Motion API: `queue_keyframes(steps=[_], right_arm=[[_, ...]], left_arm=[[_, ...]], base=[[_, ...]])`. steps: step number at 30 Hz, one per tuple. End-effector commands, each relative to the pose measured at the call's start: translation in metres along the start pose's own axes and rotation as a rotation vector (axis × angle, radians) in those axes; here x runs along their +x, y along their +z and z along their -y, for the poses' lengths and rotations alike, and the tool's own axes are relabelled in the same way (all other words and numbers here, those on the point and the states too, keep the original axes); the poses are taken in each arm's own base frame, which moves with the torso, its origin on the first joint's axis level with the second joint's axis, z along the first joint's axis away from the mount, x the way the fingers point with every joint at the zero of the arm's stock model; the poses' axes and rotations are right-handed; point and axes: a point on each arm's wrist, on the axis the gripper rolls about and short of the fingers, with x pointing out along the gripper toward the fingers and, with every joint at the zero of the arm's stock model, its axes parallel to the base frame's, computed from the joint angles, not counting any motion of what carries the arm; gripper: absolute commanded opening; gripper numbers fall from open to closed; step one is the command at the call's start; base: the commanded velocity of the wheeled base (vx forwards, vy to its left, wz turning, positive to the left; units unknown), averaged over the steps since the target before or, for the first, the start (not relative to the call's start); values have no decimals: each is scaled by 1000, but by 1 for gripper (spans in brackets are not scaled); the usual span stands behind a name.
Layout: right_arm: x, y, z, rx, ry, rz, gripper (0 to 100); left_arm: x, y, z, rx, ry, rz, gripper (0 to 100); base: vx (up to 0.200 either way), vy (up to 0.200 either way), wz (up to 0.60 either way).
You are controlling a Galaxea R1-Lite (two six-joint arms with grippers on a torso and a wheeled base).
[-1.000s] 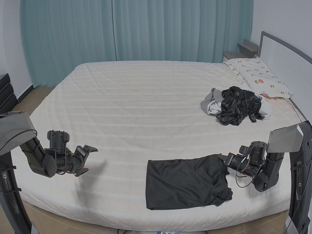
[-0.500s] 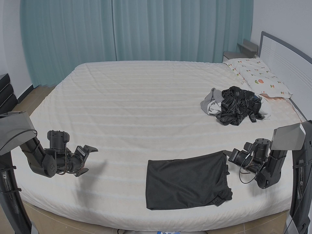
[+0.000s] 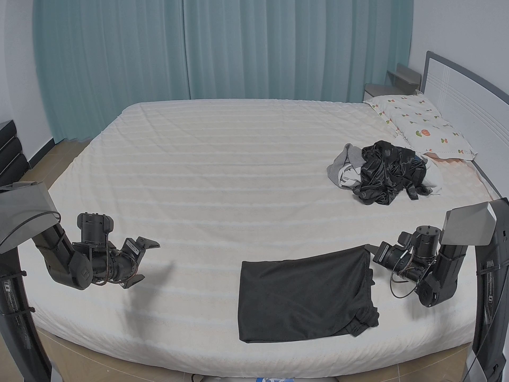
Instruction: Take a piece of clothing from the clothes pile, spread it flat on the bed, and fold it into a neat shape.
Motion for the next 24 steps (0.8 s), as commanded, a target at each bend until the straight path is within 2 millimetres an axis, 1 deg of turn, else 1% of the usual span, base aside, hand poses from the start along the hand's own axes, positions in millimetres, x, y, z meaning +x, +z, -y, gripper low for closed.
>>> queue_keyframes(steps=[1,2,3,5,9,12,13,17,18,20,21,22,23,24], right_arm=[[-1,-2,1,2,-3,-6,0],[-2,-2,1,2,-3,-5,0],[-3,0,-1,-1,2,3,100],[-7,3,-5,-3,7,8,100],[-30,15,-25,-13,34,19,100],[-39,18,-35,-18,45,11,100],[-43,15,-37,-13,38,-8,100],[-58,1,-40,-2,18,-75,100],[-70,-8,-41,-1,2,-112,100],[-80,-13,-43,5,0,-136,100],[-84,-19,-44,8,-1,-167,100],[-85,-21,-45,8,1,-175,100],[-90,-28,-46,7,-3,-205,100],[-92,-31,-46,7,-4,-213,100]], left_arm=[[0,0,0,-1,1,-1,100],[0,0,0,-1,1,-1,100],[0,0,0,-1,1,-1,100],[0,0,0,-1,1,-1,100],[1,-2,1,3,1,-4,100],[1,-2,1,3,-1,-4,100],[1,-2,1,4,-1,-5,100],[1,-2,1,4,3,2,100],[1,-3,2,6,9,10,100],[2,-5,2,9,13,9,100],[3,-5,2,10,13,8,100],[3,-5,1,9,14,9,100],[3,-5,1,9,15,8,100],[3,-5,1,9,15,8,100]], base=[[0,0,0],[0,0,0],[0,0,0],[0,0,0],[0,0,0],[0,0,0],[0,0,0],[-200,0,0],[-200,0,0],[-200,0,0],[-200,0,0],[-200,0,0],[-200,0,0],[-200,0,0]])
